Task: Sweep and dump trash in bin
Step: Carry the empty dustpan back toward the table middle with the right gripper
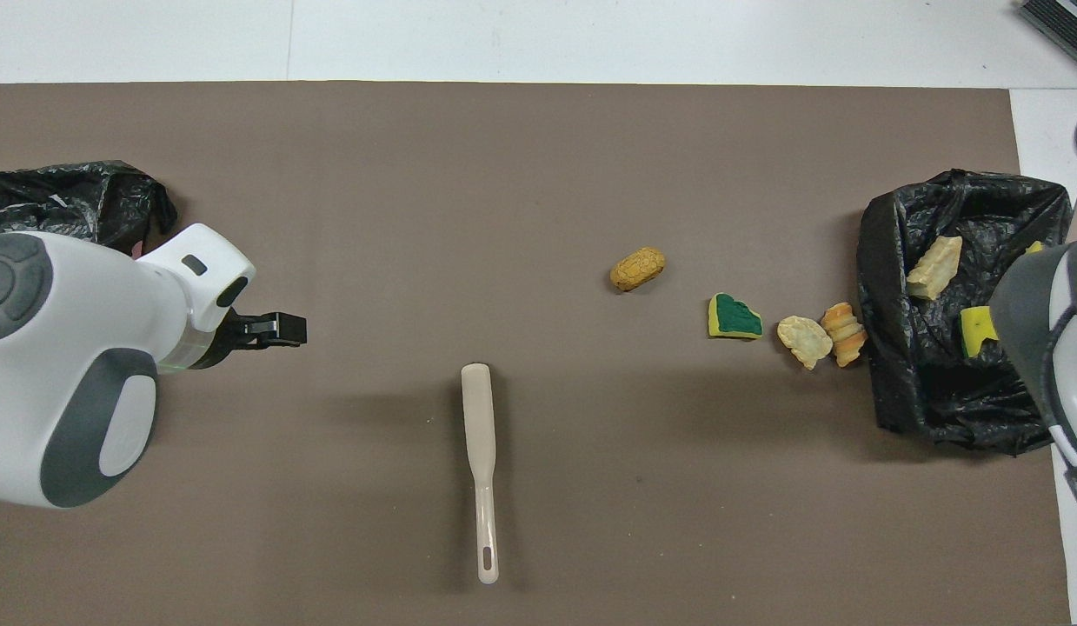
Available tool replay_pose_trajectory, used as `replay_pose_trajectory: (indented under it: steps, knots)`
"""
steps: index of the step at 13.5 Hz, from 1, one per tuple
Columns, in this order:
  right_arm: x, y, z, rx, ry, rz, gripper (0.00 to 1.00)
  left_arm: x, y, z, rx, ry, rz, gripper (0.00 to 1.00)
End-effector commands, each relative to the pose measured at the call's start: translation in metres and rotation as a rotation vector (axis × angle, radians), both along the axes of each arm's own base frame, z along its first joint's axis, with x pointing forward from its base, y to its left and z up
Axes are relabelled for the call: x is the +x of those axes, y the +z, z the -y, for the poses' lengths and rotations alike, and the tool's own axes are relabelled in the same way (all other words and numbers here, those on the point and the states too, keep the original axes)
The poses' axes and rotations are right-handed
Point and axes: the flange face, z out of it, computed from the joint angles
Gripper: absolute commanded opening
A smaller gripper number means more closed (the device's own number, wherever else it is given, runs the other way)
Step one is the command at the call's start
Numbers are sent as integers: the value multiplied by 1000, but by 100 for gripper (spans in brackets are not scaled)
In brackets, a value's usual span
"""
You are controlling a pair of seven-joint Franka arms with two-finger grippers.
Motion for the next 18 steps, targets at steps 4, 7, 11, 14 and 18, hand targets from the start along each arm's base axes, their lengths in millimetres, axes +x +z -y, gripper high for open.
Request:
replay_pose_trajectory:
  steps: [4, 7, 11, 14, 18]
  knots:
    - [-2, 7, -9, 218, -11, 54, 0, 32, 57, -53, 19, -22, -4, 100]
    - [2, 9, -21, 372, 9, 113, 0, 24, 82, -86, 23, -59, -34, 100]
    - [-12, -3, -58, 696, -237, 304, 0, 11, 140, -120, 23, -97, -38, 100]
    - [-23, -14, -108, 774, -478, 468, 0, 6, 186, -110, 24, -105, -25, 100]
    - [-14, -39, -195, 830, -760, 623, 0, -3, 194, -98, 12, -116, -43, 100]
